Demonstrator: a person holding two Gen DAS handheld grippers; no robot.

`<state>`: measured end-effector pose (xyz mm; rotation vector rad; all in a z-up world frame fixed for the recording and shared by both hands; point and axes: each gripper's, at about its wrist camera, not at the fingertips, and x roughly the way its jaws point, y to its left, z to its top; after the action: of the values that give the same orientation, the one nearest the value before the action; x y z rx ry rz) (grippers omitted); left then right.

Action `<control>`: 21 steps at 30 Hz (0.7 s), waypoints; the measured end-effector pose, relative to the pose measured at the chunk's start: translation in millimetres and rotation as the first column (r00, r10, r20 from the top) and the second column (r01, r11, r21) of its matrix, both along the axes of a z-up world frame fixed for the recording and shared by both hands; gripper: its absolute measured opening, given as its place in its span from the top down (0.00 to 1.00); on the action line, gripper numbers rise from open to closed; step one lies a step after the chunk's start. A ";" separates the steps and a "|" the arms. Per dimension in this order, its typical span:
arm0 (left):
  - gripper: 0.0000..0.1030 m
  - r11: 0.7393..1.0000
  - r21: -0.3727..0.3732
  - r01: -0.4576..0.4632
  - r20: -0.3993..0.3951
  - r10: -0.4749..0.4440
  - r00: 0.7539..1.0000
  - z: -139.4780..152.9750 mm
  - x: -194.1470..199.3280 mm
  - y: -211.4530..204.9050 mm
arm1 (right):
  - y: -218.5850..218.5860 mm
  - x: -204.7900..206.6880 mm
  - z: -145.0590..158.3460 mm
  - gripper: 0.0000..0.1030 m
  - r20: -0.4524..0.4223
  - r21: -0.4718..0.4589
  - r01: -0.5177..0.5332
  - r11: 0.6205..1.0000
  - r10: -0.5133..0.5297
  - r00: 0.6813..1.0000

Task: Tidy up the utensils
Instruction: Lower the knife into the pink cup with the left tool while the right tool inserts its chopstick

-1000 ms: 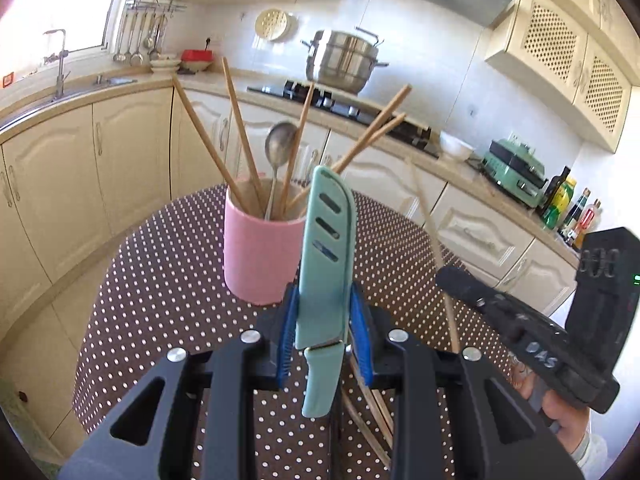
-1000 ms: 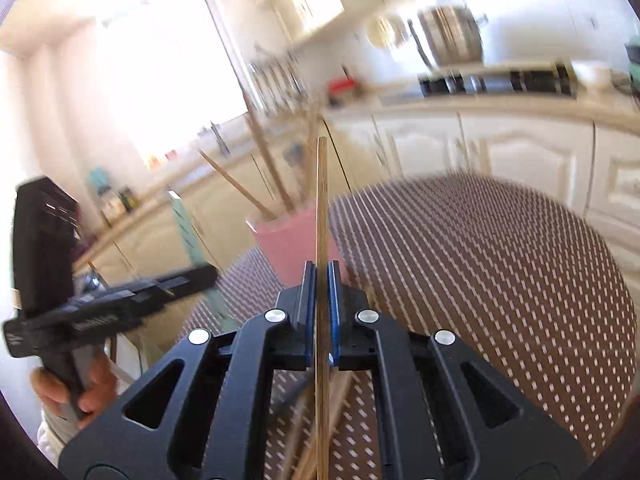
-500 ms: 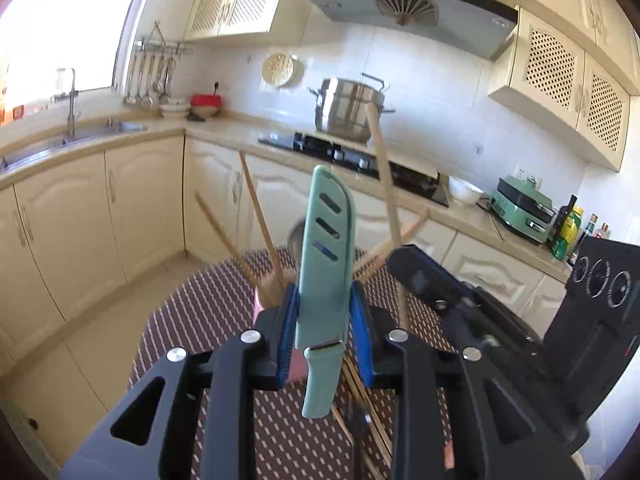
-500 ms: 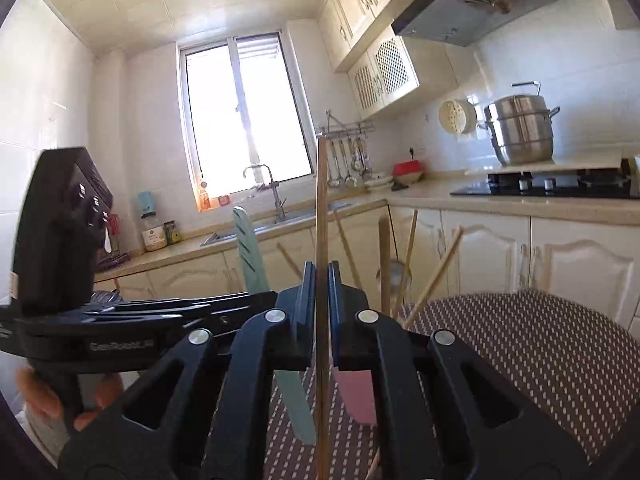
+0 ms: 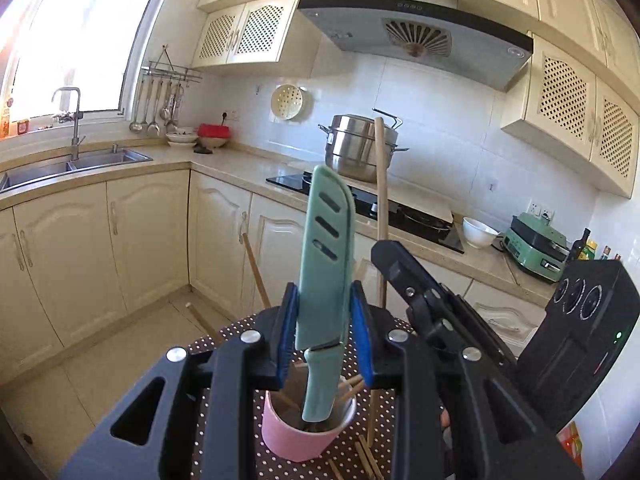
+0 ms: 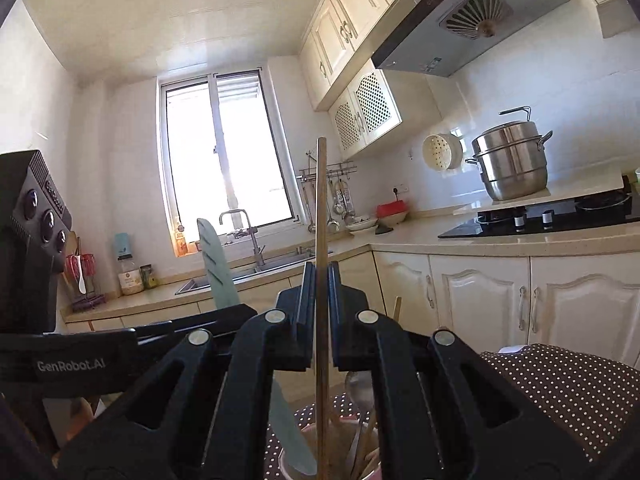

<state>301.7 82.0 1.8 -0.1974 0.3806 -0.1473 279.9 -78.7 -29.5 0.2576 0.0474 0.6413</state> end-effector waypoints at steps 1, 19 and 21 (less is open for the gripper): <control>0.75 1.000 0.004 0.000 0.005 0.000 1.000 -1.0 2.8 -0.2 | 0.1 2.8 -0.2 0.94 0.003 0.006 0.006 1.000 -0.006 1.000; 0.68 0.998 -0.067 -0.004 -0.072 -0.001 0.997 -38.8 28.1 16.8 | 4.0 24.6 -8.8 0.93 0.023 0.041 0.061 0.997 -0.062 0.998; 0.60 0.998 -0.064 -0.008 -0.059 0.004 0.998 -38.1 25.6 17.8 | 5.0 25.9 -9.9 0.93 0.023 0.028 0.066 0.997 -0.066 0.998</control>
<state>327.3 99.8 -36.4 -0.2666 0.4342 -0.1485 305.9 -73.8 -39.4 0.2767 0.0073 0.5795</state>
